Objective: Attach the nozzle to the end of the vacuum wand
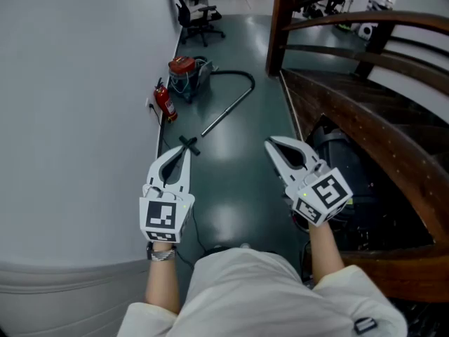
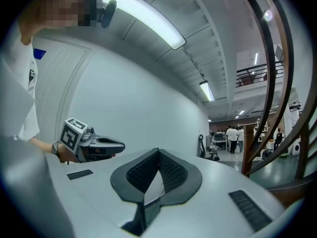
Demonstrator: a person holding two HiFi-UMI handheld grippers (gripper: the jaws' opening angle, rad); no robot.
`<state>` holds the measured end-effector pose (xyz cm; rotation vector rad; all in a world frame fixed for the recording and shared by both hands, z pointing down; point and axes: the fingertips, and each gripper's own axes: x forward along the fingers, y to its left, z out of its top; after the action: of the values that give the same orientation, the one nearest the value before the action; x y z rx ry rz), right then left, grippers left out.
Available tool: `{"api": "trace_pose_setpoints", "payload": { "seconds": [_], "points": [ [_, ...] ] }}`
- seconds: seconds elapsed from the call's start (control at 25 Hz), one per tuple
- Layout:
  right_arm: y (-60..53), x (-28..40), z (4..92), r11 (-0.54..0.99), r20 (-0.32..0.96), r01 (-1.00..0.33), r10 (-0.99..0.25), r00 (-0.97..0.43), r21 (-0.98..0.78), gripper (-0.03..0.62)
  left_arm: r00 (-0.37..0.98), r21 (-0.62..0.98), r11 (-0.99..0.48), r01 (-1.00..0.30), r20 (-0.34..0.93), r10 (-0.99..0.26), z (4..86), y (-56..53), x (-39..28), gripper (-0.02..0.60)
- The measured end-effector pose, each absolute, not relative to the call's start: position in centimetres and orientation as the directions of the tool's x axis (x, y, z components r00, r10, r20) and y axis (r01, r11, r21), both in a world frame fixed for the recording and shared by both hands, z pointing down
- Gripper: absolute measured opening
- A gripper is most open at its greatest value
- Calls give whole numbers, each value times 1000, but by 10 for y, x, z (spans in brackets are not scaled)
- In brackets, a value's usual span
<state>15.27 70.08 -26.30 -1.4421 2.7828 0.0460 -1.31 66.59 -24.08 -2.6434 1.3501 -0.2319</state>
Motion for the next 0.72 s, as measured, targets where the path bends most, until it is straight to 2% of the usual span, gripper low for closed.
{"api": "trace_pose_setpoints", "payload": {
  "seconds": [0.4,0.72],
  "points": [
    [688,181,-247,609,1,-793,-793,-609,31,26,556,-211,-559,-801,83,-827,-224,658,15,-2],
    [634,189,-241,636,0,-770,-771,-637,57,26,570,-204,-571,-795,74,-819,-215,595,32,-2]
  ]
}}
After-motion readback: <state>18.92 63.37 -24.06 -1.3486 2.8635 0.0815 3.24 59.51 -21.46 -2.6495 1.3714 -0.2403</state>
